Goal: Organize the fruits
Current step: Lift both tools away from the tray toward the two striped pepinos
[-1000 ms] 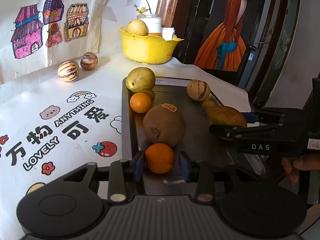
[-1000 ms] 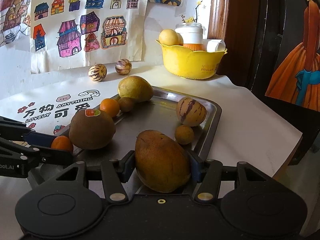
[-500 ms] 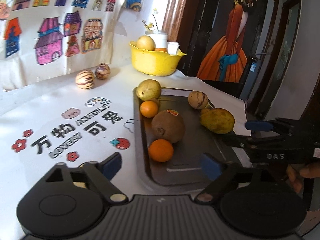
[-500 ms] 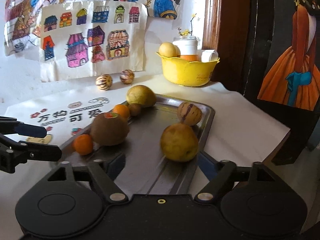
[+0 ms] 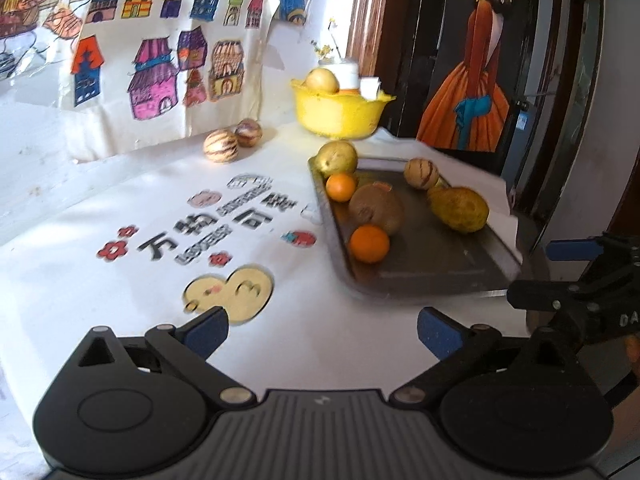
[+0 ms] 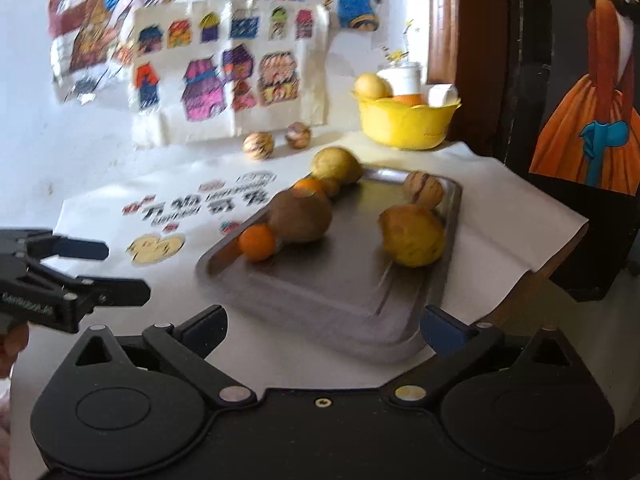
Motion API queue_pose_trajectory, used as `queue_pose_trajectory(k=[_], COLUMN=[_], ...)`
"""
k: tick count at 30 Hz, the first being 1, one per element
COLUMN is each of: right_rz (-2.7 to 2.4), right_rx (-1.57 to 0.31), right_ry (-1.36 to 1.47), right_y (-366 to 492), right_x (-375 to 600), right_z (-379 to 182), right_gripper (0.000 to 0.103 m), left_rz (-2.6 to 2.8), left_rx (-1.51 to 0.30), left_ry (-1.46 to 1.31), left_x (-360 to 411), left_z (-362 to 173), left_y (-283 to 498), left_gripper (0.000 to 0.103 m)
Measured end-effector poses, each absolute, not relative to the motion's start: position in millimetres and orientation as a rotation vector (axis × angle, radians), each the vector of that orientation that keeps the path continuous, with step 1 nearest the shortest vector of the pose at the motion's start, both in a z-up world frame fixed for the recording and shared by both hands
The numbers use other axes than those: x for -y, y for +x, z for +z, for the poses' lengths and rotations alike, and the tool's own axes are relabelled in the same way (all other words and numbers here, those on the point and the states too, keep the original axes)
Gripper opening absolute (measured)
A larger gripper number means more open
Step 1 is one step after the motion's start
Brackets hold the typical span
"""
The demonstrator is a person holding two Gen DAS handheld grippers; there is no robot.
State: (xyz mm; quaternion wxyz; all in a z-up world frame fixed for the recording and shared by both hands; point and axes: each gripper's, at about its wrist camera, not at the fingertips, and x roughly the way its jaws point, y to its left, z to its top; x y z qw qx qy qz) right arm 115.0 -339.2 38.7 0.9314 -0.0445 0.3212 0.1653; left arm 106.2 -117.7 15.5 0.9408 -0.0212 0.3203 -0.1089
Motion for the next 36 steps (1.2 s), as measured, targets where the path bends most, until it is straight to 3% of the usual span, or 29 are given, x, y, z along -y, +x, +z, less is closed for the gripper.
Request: queue_pose_trajectory(k=[12,22,36], right_rz=[0.492,0.512,0.493], right_rx=[-0.772,-0.817,-0.876], right_ry=[-0.228,-0.165,-0.096], right_y=[73.5,66.8,128.6], right_x=[275.3,245.3,224.2], right_z=[32.9,37.5,76.3], right_gripper=[0.102,0.102,0.102], left_rz=[-0.124,-0.062,0.029], left_rx=[-0.711,-0.710,-0.694], left_ry=[-0.017,-0.029,0.000], left_x=[79.6,49.6,8.1], left_z=[14.8,21.6,34.4], left_y=[79.4,62.3,97.4], left_gripper=[0.103,0.103,0.103])
